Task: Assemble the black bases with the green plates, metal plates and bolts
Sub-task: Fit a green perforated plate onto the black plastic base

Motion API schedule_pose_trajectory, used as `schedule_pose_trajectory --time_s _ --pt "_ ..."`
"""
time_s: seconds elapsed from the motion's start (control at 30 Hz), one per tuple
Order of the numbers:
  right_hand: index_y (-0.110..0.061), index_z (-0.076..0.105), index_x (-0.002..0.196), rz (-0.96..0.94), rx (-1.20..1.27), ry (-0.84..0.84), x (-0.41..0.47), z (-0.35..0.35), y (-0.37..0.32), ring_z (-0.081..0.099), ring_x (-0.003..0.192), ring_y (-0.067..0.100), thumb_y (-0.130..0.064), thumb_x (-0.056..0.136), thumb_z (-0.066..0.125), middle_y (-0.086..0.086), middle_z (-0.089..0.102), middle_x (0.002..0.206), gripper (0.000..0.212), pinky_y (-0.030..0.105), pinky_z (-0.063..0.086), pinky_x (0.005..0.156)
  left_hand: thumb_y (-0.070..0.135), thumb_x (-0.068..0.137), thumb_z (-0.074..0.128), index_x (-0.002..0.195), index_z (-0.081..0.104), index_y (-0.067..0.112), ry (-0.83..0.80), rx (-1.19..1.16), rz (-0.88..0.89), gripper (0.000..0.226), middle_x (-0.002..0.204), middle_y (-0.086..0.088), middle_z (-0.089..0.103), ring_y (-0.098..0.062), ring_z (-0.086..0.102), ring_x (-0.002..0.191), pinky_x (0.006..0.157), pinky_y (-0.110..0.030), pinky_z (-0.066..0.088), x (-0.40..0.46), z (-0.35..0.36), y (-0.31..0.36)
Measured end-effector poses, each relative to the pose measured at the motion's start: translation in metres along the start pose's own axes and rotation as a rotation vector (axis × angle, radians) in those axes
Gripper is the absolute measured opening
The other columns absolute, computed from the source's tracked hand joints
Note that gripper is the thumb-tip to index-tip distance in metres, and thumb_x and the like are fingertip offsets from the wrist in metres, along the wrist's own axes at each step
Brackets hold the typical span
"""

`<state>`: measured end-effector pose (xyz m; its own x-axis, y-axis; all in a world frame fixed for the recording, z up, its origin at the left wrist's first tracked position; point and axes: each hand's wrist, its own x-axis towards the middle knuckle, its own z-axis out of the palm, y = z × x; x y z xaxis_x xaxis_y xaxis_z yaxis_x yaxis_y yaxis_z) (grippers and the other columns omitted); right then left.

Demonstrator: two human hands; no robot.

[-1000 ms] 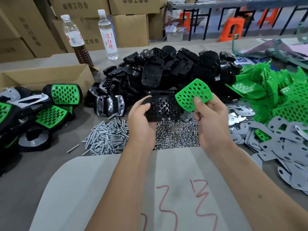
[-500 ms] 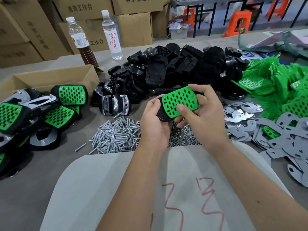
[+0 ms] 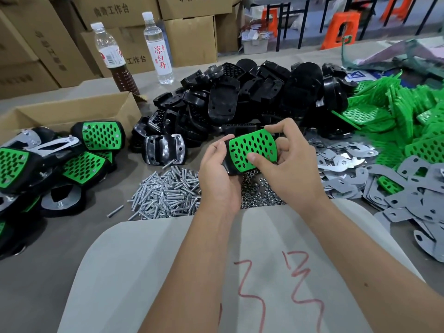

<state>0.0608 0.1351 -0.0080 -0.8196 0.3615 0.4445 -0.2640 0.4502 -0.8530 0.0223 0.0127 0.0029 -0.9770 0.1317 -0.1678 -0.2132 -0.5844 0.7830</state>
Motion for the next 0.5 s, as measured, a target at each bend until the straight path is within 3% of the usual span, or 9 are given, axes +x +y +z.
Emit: schedule_pose_trajectory --time_s 0.03,0.1,0.17,0.27,0.37,0.5 --pt "-0.031 0.051 0.109 -0.003 -0.017 0.013 -0.0005 0.0013 0.0001 0.067 0.062 0.028 -0.027 0.084 0.083 0.001 0.073 0.077 0.040 0.052 0.055 0.055 0.010 0.104 0.056 0.111 0.069 0.008 0.003 0.021 0.004 0.015 0.100 -0.011 0.072 -0.021 0.071 0.087 0.072 -0.035 0.062 0.0001 0.0009 0.0000" --pt "-0.031 0.053 0.107 -0.022 -0.086 0.038 -0.0019 0.0031 0.0007 0.060 0.053 0.017 -0.029 0.082 0.085 -0.002 0.070 0.069 0.041 0.046 0.052 0.053 -0.002 0.096 0.065 0.116 0.067 0.005 0.030 0.084 0.034 0.022 0.106 -0.014 0.070 -0.028 0.071 0.096 0.081 -0.041 0.064 -0.0004 0.0024 -0.0020" --pt "-0.029 0.058 0.110 -0.080 -0.171 0.073 -0.0031 0.0034 -0.0001 0.055 0.054 0.012 -0.033 0.080 0.087 -0.005 0.064 0.066 0.042 0.030 0.046 0.051 -0.009 0.093 0.067 0.119 0.067 0.004 0.070 0.103 0.058 0.029 0.110 -0.017 0.069 -0.035 0.070 0.106 0.090 -0.048 0.061 -0.0017 0.0031 -0.0024" --pt "-0.025 0.068 0.117 -0.166 -0.263 0.174 -0.0013 0.0007 -0.0017 0.052 0.074 0.008 -0.037 0.081 0.088 -0.002 0.059 0.095 0.043 0.013 0.042 0.070 -0.009 0.092 0.068 0.116 0.068 0.007 0.074 0.079 0.081 0.029 0.109 -0.016 0.069 -0.030 0.068 0.101 0.084 -0.039 0.061 -0.0015 0.0007 0.0005" --pt "-0.028 0.062 0.129 -0.021 -0.035 0.104 0.0010 -0.0024 -0.0018 0.062 0.083 0.009 -0.036 0.089 0.081 -0.002 0.062 0.107 0.045 0.014 0.050 0.073 -0.010 0.092 0.067 0.119 0.068 0.005 0.024 0.090 0.085 0.031 0.106 -0.015 0.070 -0.026 0.069 0.096 0.078 -0.036 0.062 -0.0013 -0.0004 0.0020" --pt "-0.017 0.070 0.115 0.163 0.251 -0.050 0.0033 -0.0044 -0.0005 0.070 0.072 0.009 -0.026 0.096 0.077 0.001 0.077 0.091 0.023 0.021 0.052 0.053 -0.010 0.091 0.068 0.117 0.069 0.005 -0.054 0.114 0.077 0.030 0.106 -0.017 0.070 -0.026 0.070 0.091 0.071 -0.036 0.060 -0.0040 0.0017 -0.0010"
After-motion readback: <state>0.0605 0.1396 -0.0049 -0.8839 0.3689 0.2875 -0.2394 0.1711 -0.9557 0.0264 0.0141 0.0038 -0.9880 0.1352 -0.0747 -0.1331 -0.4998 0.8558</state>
